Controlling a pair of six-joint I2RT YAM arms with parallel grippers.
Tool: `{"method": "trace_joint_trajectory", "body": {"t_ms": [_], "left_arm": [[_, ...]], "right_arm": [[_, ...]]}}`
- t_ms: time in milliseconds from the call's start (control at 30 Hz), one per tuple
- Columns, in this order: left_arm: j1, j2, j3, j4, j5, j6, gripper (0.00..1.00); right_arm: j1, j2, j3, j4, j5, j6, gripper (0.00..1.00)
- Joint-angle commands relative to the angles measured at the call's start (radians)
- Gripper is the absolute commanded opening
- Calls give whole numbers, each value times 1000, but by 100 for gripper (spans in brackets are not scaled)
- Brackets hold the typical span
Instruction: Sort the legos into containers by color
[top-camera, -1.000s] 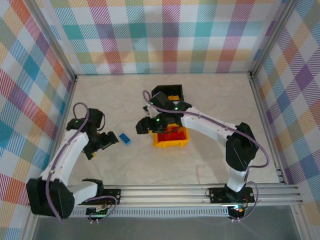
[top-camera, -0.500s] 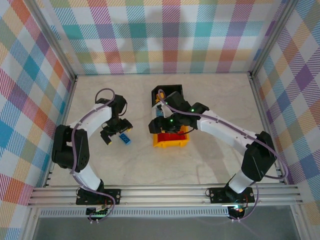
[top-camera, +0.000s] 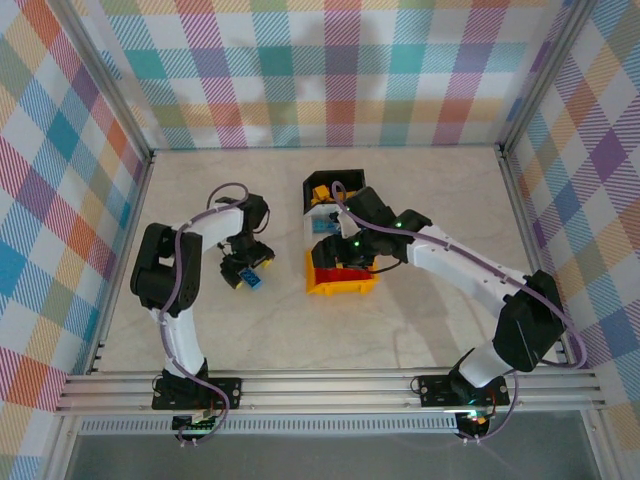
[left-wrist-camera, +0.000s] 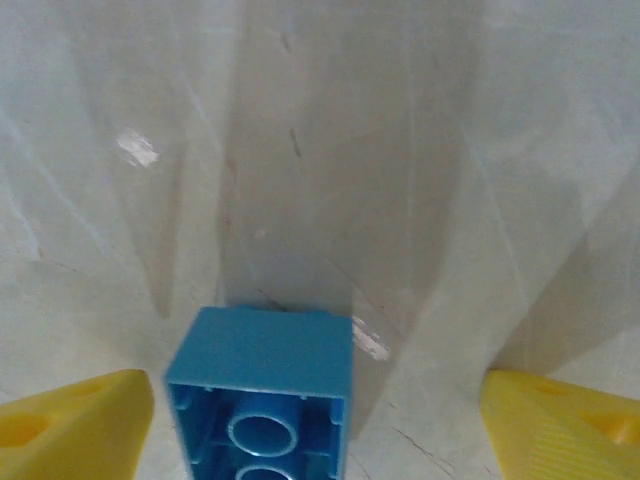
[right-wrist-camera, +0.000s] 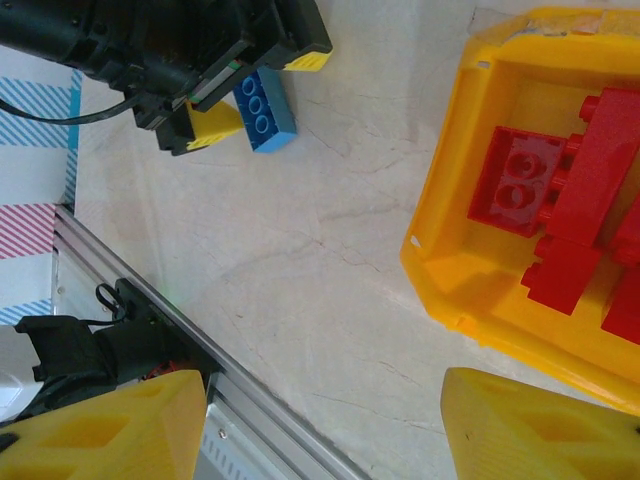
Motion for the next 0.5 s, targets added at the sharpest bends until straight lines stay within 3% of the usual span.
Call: {"method": "trace_joint_trajectory", "body": {"t_ms": [0,67,333,467], "left_arm": [[-8,33,16,16,11,-12,75],[-8,36,10,18,8,-13,71],[-11,31,12,26,16,-12,38],[-25,31,86,-11,11,8,33]], "right_arm": [[-9,-37,-15,-4,-13,-24,64],[-15,-42,-16,-5,-12,-29,64],[-46,-55,-19,-10,-3,-41,64],[-77,-74,-31,-7,-7,-39,64]]}}
